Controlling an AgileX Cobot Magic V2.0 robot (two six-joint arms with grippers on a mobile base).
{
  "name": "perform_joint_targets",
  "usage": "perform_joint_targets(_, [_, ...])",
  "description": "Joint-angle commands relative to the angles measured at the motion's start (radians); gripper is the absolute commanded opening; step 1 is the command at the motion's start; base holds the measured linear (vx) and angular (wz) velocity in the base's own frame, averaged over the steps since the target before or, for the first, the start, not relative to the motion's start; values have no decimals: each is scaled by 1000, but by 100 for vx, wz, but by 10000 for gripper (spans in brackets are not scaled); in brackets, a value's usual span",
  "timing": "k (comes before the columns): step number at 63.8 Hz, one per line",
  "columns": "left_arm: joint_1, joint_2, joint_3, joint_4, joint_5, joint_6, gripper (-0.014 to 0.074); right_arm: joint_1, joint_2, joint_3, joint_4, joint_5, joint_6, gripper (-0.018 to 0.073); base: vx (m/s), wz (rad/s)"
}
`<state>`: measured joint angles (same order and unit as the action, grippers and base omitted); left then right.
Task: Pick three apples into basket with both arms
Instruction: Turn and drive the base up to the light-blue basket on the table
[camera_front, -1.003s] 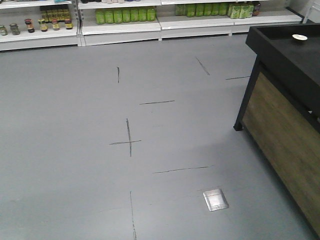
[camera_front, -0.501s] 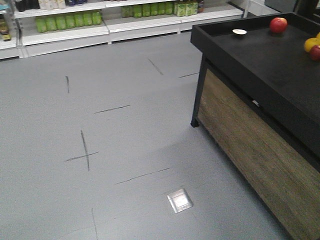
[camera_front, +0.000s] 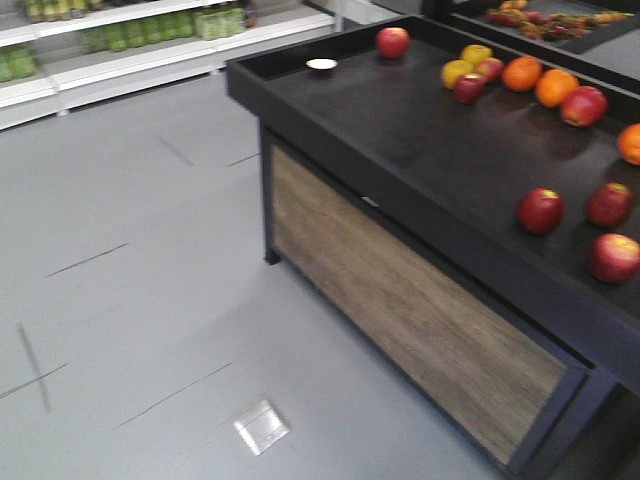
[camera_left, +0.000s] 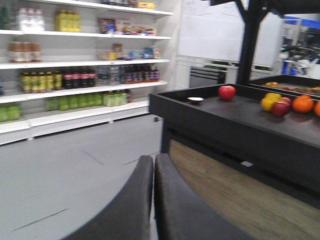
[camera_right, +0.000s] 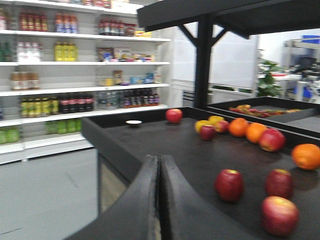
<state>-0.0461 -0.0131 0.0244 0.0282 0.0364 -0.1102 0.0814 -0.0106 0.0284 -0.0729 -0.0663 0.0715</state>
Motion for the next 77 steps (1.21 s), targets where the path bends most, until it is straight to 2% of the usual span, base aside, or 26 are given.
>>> perform_joint_targets(1, [-4,-12,22,-2,-73,-7,-6,-1,-10,15,-5,-69,-6,-9,15,-57])
perform_joint_targets(28, [-4,-12,22,-2,-73,-7,-6,-1,-10,15,-5,-69,-6,-9,12,-48])
perform_joint_targets(77, [-4,-12,22,-2,-73,-7,-6,-1,-10,15,-5,-69,-6,-9,4,-30])
